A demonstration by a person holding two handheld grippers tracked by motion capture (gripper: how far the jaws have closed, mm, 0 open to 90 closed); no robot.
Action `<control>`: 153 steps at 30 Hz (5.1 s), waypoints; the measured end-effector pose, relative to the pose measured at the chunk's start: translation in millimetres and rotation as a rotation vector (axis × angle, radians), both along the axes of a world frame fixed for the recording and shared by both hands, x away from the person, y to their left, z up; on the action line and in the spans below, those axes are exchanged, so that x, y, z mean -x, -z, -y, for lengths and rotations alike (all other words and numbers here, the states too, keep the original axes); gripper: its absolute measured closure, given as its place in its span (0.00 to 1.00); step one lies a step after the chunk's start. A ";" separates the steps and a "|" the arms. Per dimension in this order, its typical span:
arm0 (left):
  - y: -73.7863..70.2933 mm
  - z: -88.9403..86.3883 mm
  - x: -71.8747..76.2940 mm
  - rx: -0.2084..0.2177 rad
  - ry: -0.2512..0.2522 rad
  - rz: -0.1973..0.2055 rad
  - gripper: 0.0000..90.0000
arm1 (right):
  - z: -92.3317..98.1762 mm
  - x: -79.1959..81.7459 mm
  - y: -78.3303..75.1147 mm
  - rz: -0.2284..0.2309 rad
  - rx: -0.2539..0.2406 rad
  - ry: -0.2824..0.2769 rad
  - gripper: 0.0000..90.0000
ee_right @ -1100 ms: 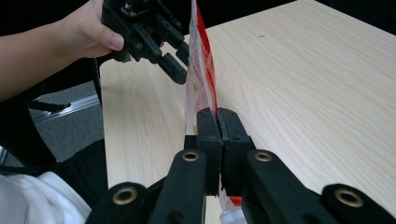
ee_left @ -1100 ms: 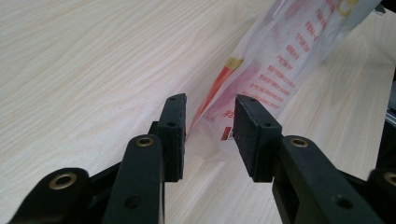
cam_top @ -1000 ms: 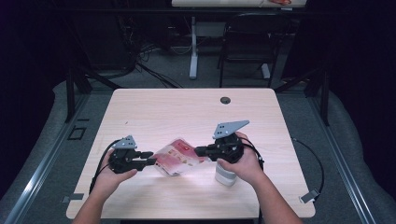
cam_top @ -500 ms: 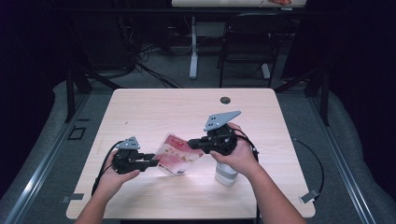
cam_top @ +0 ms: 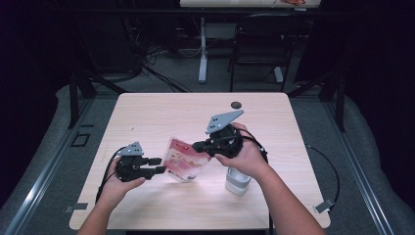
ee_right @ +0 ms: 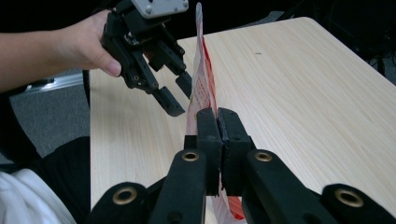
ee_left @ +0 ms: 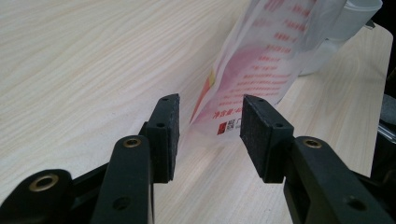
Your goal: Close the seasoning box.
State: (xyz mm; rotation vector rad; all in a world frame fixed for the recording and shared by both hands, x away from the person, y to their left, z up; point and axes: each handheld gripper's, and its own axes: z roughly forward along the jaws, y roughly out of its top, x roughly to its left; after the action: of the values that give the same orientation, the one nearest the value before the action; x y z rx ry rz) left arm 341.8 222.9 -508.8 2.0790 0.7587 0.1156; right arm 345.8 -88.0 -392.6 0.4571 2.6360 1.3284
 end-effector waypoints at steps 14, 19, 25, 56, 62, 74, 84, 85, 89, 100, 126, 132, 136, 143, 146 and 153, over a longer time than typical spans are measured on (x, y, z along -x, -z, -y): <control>-7.6 -3.9 2.1 0.007 -0.010 0.022 0.59 | -22.2 -3.2 10.6 -0.021 0.049 -0.043 0.96; -10.4 -4.7 2.7 0.001 -0.010 0.024 0.58 | -25.8 -2.9 11.7 -0.022 0.048 -0.045 0.96; -10.9 -4.7 2.3 -0.008 -0.017 0.026 0.58 | -27.0 -3.2 12.6 -0.028 0.050 -0.047 0.95; -21.0 -12.8 5.8 0.027 0.044 0.009 0.61 | -44.4 3.2 11.6 -0.030 -0.030 -0.038 0.74; -25.1 -16.8 6.5 0.009 0.015 0.032 0.60 | -40.7 7.3 6.9 -0.036 -0.084 -0.030 0.69; -36.0 -41.3 3.6 0.041 -0.094 0.047 0.54 | -22.7 14.7 11.1 -0.003 -0.116 0.098 0.53; -43.1 -57.2 -3.9 0.052 -0.172 0.062 0.50 | -8.2 16.8 14.0 0.027 -0.110 0.214 0.46; -43.3 -57.9 -4.5 0.052 -0.181 0.064 0.50 | -6.8 17.6 13.3 0.030 -0.110 0.218 0.46; -43.7 -59.4 -6.8 0.048 -0.188 0.066 0.49 | -1.2 20.9 10.6 0.036 -0.126 0.233 0.46; -43.4 -57.1 -8.7 0.040 -0.176 0.066 0.49 | 22.0 27.6 5.5 0.062 -0.170 0.282 0.46; -42.5 -53.7 -7.4 0.028 -0.165 0.064 0.49 | 123.9 44.9 10.7 0.059 -0.387 0.479 0.66; -43.3 -54.2 -7.1 0.029 -0.166 0.068 0.49 | 133.9 48.6 13.7 0.059 -0.423 0.512 0.68; -42.5 -54.1 -7.7 0.028 -0.167 0.063 0.49 | 135.8 48.6 16.3 0.073 -0.406 0.523 0.68; -42.0 -53.7 -7.9 0.020 -0.167 0.065 0.49 | 143.0 46.3 20.3 0.078 -0.391 0.553 0.71; -42.3 -53.5 -7.8 0.020 -0.167 0.065 0.49 | 146.9 44.4 23.8 0.079 -0.380 0.580 0.71; -41.9 -52.8 -8.3 0.012 -0.164 0.062 0.49 | 157.7 38.2 32.6 0.066 -0.381 0.624 0.74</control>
State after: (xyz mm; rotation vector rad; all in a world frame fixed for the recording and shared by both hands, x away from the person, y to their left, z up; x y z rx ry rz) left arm 350.1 275.8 -467.0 1.9908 0.8887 0.2645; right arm 307.6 -245.8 -425.2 1.1438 1.9206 1.5563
